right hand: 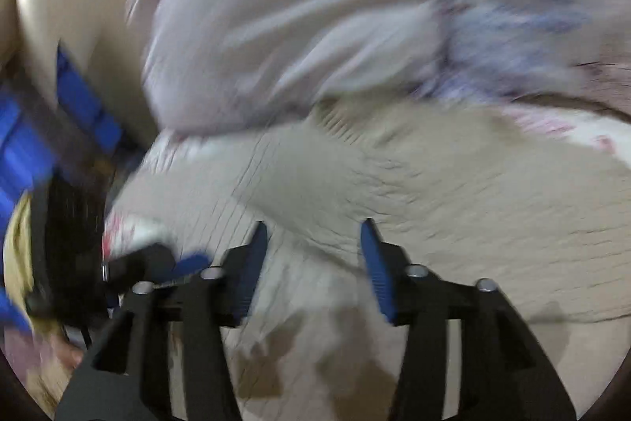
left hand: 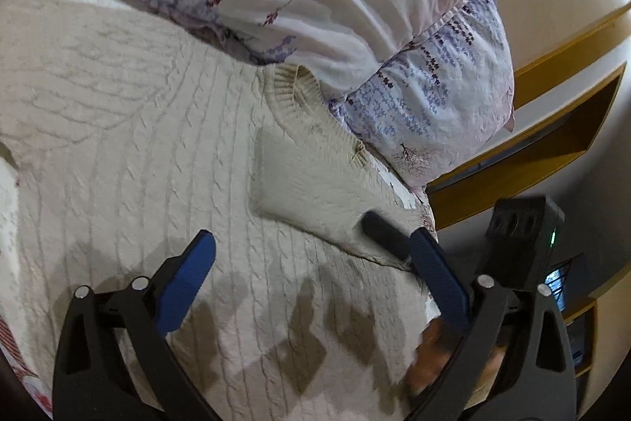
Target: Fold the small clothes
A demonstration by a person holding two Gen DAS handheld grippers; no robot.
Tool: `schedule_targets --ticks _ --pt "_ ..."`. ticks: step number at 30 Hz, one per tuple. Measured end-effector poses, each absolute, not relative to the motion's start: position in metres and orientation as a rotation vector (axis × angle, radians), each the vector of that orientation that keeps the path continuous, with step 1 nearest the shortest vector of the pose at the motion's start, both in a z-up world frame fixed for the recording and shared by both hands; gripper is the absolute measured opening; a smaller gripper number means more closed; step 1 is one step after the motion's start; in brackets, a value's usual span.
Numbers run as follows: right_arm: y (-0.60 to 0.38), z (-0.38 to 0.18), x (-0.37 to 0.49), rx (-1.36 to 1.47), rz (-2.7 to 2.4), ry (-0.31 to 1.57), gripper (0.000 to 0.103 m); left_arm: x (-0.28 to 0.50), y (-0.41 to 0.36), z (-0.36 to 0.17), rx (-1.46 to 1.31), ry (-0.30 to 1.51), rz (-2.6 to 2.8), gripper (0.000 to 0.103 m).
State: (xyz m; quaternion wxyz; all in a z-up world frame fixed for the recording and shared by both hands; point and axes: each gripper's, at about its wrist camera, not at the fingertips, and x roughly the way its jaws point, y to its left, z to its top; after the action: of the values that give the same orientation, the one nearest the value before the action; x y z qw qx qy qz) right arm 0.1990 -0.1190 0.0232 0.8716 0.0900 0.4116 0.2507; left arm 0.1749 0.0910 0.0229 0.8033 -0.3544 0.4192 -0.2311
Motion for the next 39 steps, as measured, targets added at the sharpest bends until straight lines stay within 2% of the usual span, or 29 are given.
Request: schedule_targets --ticks 4,6,13,16,17,27,32,33,34,35,39 --pt "-0.156 0.011 0.193 0.34 0.49 0.904 0.056 0.181 0.089 0.014 -0.81 0.948 -0.482 0.086" --pt "-0.182 0.011 0.188 0.409 0.453 0.904 0.056 0.185 0.087 0.009 -0.84 0.977 -0.477 0.076" --pt "-0.275 -0.002 0.153 0.694 0.277 0.852 0.056 0.214 0.075 -0.004 -0.914 1.05 -0.405 0.05" --pt "-0.29 -0.009 0.147 0.757 0.233 0.858 0.056 0.23 0.071 -0.011 -0.937 1.06 -0.375 0.022" --pt "-0.295 -0.014 0.146 0.78 0.222 0.865 0.056 0.235 0.069 -0.014 -0.94 1.066 -0.38 0.008" --pt "-0.338 -0.03 0.142 0.94 0.074 0.781 0.056 0.236 0.1 0.026 -0.774 0.915 -0.296 0.007" --pt "-0.35 -0.035 0.145 0.973 -0.012 0.741 0.047 0.235 0.118 0.011 -0.76 0.958 -0.228 0.007" --pt "-0.351 -0.035 0.147 0.961 -0.04 0.738 0.04 0.234 0.117 0.008 -0.757 0.966 -0.227 0.007" --pt "-0.35 -0.034 0.151 0.938 -0.067 0.74 0.02 0.234 0.116 0.006 -0.748 0.974 -0.227 0.007" --pt "-0.351 -0.034 0.152 0.922 -0.081 0.737 0.01 0.233 0.115 0.004 -0.74 0.978 -0.225 0.007" --pt "-0.352 -0.024 0.14 0.853 -0.126 0.66 0.007 0.224 0.109 0.004 -0.693 0.978 -0.246 0.007"
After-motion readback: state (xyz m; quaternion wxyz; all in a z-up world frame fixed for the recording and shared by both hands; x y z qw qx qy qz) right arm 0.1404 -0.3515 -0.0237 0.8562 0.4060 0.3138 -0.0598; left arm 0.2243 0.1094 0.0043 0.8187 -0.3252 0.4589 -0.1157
